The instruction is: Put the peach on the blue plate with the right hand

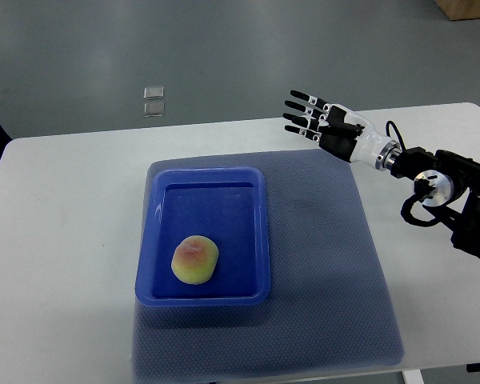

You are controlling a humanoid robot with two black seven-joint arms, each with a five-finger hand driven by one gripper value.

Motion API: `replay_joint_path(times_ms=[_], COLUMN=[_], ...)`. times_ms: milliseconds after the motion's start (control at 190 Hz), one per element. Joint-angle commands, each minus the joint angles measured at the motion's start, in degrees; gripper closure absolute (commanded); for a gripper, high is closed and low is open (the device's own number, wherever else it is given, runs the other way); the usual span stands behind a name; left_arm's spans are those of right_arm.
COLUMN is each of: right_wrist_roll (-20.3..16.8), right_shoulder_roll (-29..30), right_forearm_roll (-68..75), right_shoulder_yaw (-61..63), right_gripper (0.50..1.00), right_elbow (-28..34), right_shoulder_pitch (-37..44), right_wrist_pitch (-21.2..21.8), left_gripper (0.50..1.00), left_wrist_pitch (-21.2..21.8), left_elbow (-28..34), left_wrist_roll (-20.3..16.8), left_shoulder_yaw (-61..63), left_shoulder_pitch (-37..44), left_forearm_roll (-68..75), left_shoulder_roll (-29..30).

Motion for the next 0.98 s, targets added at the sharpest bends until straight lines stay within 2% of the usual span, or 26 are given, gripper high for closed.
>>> replay_joint_path(times_ms=[0,68,168,971], right_wrist_roll=[-2.38,-4.31,-5.19,-4.58], right_shoulder_roll=[0.08,-0.01,-0.01,0.61], right_forearm_roll=[4.38,7.45,9.22,8.07], right_shoulder_yaw=[0.0,0.0,0.0,-0.09], right_gripper=[0.576,0.576,0.576,0.574], right_elbow=[-1.22,-1.39,-1.48,-2.18], right_shoulder_pitch=[-0.89,-1.59,-2.12,-4.67], right_wrist_pitch=[-0.27,-0.27,-0.27,0.17], left_gripper=[0.5,0.5,0.5,0.5], left_wrist_pitch=[0.04,-0.05,0.04,-0.05], left_elbow=[0.0,0.0,0.0,0.0], left_wrist_roll=[0.0,0.0,0.0,0.0], left_shoulder_yaw=[0.0,0.0,0.0,0.0], left_shoulder_pitch=[0.09,0.0,0.0,0.0], left_forearm_roll=[0.0,0.0,0.0,0.0], left_shoulder_roll=[0.0,0.0,0.0,0.0])
